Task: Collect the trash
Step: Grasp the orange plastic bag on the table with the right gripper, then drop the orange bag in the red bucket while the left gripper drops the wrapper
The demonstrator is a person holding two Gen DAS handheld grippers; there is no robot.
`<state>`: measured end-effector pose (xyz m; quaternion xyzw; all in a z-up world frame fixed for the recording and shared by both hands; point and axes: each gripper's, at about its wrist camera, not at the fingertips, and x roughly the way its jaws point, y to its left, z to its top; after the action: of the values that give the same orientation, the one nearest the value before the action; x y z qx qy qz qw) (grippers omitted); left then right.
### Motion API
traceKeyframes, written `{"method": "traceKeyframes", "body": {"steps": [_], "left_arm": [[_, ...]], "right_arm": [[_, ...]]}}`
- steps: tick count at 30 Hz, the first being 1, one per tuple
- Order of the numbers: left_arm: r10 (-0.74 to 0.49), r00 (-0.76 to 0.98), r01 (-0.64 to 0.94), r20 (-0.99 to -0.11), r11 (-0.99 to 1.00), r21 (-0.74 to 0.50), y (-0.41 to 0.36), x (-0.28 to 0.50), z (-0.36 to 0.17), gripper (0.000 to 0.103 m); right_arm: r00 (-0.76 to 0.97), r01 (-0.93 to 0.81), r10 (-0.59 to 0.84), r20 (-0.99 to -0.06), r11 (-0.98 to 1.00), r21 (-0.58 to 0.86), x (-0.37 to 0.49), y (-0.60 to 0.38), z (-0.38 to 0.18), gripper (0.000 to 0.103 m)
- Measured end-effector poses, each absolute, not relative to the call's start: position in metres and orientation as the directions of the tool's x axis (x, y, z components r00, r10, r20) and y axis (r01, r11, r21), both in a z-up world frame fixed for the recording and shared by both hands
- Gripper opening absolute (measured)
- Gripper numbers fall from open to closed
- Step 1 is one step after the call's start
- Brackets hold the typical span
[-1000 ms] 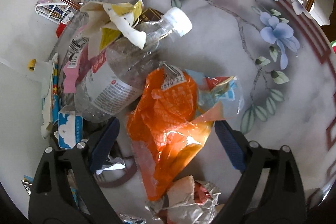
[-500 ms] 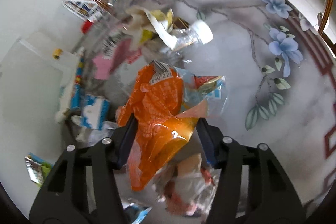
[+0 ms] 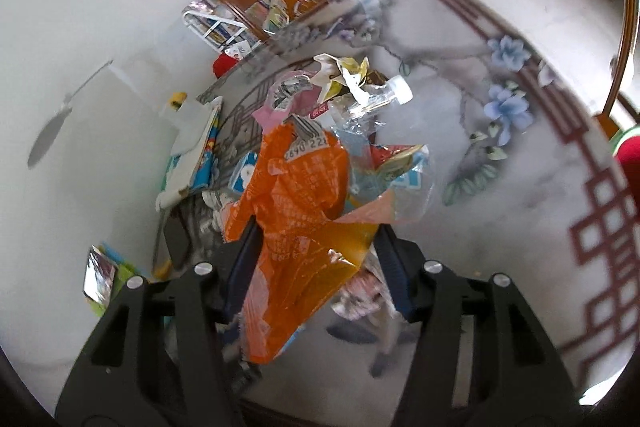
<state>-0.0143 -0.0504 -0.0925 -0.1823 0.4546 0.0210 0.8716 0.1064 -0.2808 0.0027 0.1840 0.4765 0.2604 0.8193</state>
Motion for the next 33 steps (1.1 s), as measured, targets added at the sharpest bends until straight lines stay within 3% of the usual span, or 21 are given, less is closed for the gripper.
{"method": "traceKeyframes", "body": {"steps": [12, 23, 33], "left_arm": [[-0.117, 0.639, -0.175, -0.76, 0.94, -0.292, -0.056, -0.02, -0.084, 0.044], [-0.11, 0.643, -0.131, -0.758, 0.959, -0.251, -0.072, -0.024, -0.081, 0.044], [-0.195, 0.643, -0.055, -0.741, 0.953, -0.298, -0.112, -0.016, -0.059, 0.044]], "right_arm": [[0.587, -0.342, 0.442, -0.678, 0.895, 0.287, 0.04, -0.317, 0.024, 0.055], [0.649, -0.264, 0.373, -0.662, 0.928, 0.264, 0.013, -0.358, 0.018, 0.055], [0.68, -0.224, 0.354, -0.642, 0.934, 0.278, 0.005, -0.401, 0.023, 0.055]]}}
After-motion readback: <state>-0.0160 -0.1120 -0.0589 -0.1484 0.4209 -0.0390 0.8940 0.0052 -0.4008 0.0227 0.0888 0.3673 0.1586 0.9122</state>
